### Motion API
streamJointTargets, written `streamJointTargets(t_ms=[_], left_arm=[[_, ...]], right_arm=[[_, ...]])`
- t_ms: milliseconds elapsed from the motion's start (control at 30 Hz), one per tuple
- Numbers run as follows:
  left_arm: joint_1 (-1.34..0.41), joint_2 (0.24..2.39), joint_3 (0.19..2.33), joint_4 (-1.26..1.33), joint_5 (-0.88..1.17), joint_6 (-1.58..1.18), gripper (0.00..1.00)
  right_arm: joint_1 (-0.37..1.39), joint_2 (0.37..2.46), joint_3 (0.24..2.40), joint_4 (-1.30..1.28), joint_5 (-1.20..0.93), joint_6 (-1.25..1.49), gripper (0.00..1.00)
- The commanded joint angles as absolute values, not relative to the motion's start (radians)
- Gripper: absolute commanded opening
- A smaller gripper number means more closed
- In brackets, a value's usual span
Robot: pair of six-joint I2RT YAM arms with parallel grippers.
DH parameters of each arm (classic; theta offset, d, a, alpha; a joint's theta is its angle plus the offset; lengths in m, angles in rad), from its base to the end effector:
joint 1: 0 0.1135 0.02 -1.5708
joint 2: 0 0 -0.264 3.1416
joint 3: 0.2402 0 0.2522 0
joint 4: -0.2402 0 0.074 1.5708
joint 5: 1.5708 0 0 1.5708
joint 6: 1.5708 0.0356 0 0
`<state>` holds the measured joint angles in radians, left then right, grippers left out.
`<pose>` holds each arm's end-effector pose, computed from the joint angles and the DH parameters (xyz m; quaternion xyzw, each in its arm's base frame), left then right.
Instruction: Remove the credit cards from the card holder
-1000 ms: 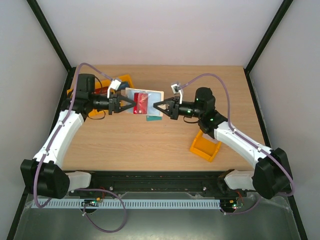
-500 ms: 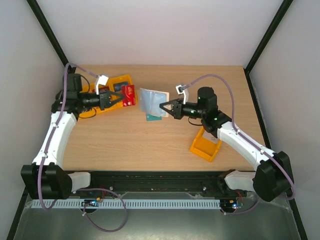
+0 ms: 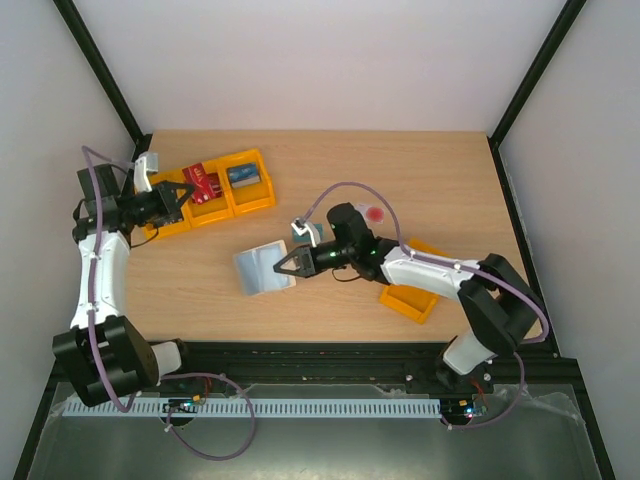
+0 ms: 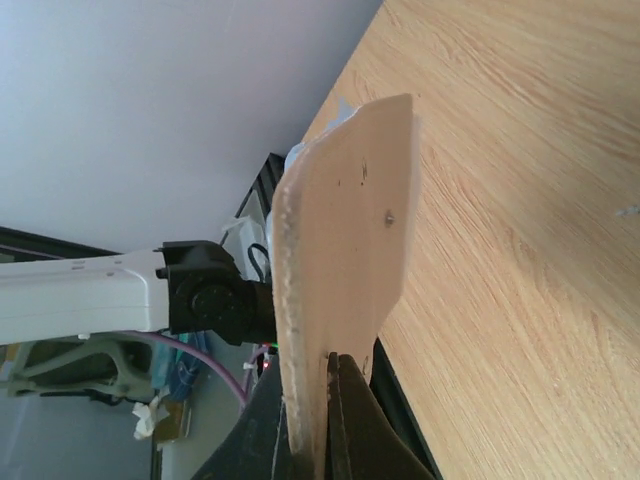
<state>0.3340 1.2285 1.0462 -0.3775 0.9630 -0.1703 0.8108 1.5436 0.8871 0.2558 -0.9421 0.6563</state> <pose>0.2581 0.0586 0.3267 0.0237 0.8069 -0.3687 0.4609 0.2071 0.2597 0.2384 -0.3072 0.7213 0.6105 0.1122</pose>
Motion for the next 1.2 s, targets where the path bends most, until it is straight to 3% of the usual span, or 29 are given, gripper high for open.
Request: streamJointTargets(t_ms=[0,100,167,200,267,400,467,567,733,833,1000,1167], left_arm=[[0.341,1.201,1.022,-0.326,0.985,-0.231,0.02],[0.340,1.194,1.031,-0.336,1.035,-0.207,0.02],[0.327,1.192,1.040,-0.371,1.077,-0.170,0.02],[0.311,1.192,1.045,-0.393,1.092,-0.141,0.02],[0.261,1.191,1.064,-0.452,1.100,-0.056,0.02],[0.116,1.200,1.140,-0.662,1.116,0.207,0.02],[0.056,1.209,1.183,-0.779,1.154,0.344,0.02],[-0.018,1.221,1.235,-0.932,1.184,0.528,0.02],[-0.150,1.231,1.267,-1.127,1.169,0.774,0.02],[-0.209,1.234,1.271,-1.200,1.148,0.866,0.02],[-0.237,1.248,1.284,-1.209,1.142,0.876,0.02],[-0.265,1.266,1.280,-1.214,1.134,0.888,0.02]], right_arm=[[0.800,1.638,0.904,0.175,-1.022,0.613,0.02],[0.779,1.680,0.895,-0.039,-0.989,0.495,0.04],[0.734,1.662,0.849,-0.101,-0.927,0.481,0.18],[0.702,1.647,0.827,-0.138,-0.886,0.475,0.33],[0.634,1.607,0.804,-0.215,-0.781,0.458,0.49],[0.611,1.477,0.893,-0.389,-0.477,0.405,0.66],[0.612,1.406,0.959,-0.417,-0.433,0.349,0.71],[0.614,1.287,1.014,-0.349,-0.550,0.245,0.73],[0.614,1.139,0.996,-0.003,-0.934,0.231,0.76],[0.628,1.146,1.004,0.114,-0.981,0.285,0.75],[0.708,1.239,1.101,0.034,-0.987,0.224,0.70],[0.754,1.293,1.138,-0.017,-0.995,0.192,0.55]])
